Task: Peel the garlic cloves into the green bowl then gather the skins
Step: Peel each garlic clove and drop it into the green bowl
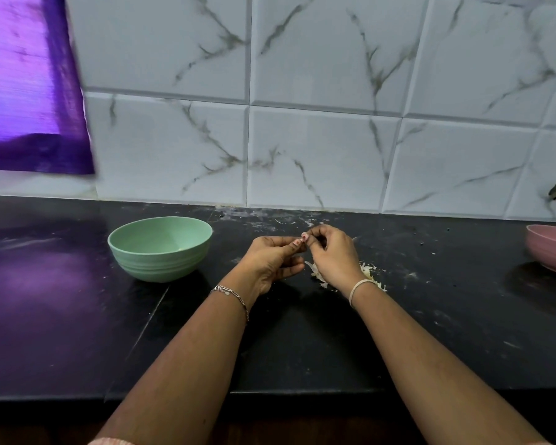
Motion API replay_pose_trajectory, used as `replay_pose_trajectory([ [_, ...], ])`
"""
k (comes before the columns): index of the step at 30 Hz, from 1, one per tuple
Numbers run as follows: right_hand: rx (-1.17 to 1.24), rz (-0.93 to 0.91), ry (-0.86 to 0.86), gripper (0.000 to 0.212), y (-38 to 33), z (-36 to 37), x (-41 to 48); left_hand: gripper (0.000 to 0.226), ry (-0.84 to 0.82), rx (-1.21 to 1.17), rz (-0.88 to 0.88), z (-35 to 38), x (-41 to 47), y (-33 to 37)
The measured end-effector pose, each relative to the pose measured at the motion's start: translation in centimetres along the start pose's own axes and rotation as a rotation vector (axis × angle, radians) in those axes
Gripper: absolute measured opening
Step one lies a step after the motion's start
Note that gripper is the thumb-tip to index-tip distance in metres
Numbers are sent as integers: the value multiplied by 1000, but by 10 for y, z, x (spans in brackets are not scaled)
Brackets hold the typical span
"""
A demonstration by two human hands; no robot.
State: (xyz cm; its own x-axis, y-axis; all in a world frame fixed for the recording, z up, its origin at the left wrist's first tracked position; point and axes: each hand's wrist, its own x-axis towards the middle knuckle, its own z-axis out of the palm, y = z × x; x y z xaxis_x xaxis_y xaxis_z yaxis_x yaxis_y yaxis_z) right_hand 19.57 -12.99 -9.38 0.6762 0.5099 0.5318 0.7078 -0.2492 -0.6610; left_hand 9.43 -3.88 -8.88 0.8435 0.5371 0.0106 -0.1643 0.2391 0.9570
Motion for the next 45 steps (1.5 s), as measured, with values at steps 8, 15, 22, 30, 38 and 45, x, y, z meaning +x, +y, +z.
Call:
replay_pose_trajectory([
  [8, -70, 22, 39, 8, -2, -2, -3, 16, 123, 21, 36, 0, 2, -2],
  [15, -52, 28, 34, 12, -3, -3, -3, 9, 108, 30, 48, -1, 3, -3],
  [22, 98, 60, -43, 14, -2, 0, -2, 9, 72, 22, 44, -2, 2, -3],
  [30, 94, 64, -46, 18, -4, -1, 0, 4, 53, -17, 29, -3, 3, -2],
  [38, -164, 61, 19, 20, -2, -16, 0, 9, -4, -40, 12, -3, 2, -2],
  [45, -484, 22, -23, 16, 4, -34, -1, 14, -7, -44, 6, -3, 3, -2],
])
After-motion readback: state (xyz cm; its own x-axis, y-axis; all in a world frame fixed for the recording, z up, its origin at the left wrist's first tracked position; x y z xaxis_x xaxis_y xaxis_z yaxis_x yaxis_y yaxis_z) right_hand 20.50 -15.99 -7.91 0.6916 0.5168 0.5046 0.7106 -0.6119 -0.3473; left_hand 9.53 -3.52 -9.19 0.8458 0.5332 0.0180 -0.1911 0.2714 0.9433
